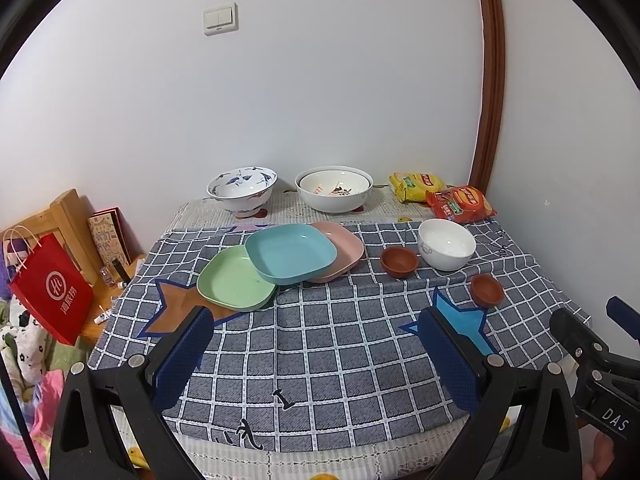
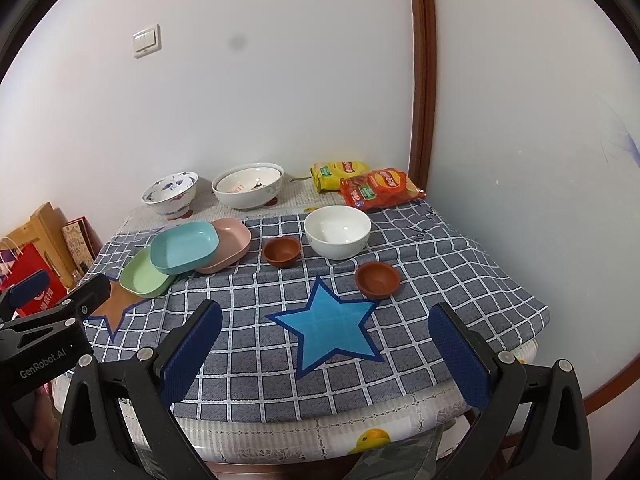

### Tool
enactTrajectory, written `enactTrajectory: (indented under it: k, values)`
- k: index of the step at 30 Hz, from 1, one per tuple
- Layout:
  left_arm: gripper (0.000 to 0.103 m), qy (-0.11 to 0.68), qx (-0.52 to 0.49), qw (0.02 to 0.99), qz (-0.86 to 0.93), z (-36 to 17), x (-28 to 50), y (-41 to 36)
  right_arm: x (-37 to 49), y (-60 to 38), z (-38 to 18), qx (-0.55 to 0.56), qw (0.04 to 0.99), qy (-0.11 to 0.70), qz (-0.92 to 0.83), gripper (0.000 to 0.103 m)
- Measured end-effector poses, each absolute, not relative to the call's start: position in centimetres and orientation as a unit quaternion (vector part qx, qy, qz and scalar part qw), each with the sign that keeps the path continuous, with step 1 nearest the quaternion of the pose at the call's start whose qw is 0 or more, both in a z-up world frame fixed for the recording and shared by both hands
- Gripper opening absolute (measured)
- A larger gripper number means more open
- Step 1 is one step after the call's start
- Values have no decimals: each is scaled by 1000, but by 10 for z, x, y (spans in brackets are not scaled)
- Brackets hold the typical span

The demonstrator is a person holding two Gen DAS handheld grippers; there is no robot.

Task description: Organize plates and bowls

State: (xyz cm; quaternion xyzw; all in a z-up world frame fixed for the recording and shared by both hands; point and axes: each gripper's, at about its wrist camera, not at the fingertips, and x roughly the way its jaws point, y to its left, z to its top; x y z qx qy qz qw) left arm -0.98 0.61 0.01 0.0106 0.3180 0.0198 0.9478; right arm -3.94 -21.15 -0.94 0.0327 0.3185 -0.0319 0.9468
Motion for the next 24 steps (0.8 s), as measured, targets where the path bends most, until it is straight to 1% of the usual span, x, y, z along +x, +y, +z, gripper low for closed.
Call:
enactTrajectory:
  k: [8,15,24]
  values:
    - [103,331,-1,944,1,-11,12,9,-25,-211,-16,25,944,327,-35,102]
    - [103,356,-6,934,-3,-29,43,16,6,-209,-33,26,935,353,-30,102]
    - [102,378,-29,925,14,-42,90,52,42,-208,-44,50,928,368,4,102]
